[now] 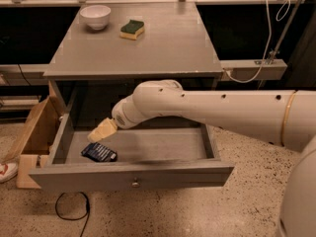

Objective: Pick rxbar blueberry from top drawer and place on counter

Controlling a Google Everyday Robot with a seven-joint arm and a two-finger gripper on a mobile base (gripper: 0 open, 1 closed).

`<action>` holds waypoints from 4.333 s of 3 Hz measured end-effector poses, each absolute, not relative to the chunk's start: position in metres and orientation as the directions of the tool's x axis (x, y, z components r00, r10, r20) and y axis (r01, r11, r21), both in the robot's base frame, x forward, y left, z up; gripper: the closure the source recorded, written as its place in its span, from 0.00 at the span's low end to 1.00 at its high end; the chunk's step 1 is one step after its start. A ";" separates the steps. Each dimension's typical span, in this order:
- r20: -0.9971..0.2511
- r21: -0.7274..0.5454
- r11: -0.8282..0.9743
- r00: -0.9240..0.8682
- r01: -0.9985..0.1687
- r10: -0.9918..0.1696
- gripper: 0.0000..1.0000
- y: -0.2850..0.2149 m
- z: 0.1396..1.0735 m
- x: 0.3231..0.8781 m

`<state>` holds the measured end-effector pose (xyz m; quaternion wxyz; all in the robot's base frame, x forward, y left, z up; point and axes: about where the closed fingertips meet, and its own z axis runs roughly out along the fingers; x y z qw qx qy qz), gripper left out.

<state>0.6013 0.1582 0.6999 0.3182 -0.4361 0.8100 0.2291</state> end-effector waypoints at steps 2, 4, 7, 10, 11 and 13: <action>-0.632 0.029 0.522 -0.420 -0.853 -0.651 0.00 0.169 0.662 0.602; -0.538 -0.084 0.477 -0.362 -0.875 -0.761 0.00 0.188 0.604 0.604; -0.487 -0.041 0.419 -0.348 -0.907 -0.801 0.24 0.189 0.571 0.577; -0.488 -0.041 0.419 -0.348 -0.907 -0.801 0.99 0.190 0.597 0.578; -0.561 0.000 0.421 -0.349 -0.907 -0.751 1.00 0.194 0.613 0.583; -0.727 0.152 0.355 -0.348 -0.923 -0.592 1.00 0.177 0.678 0.590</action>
Offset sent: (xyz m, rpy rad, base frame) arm 0.0096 0.0350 -0.0907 -0.3204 -0.0052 0.0271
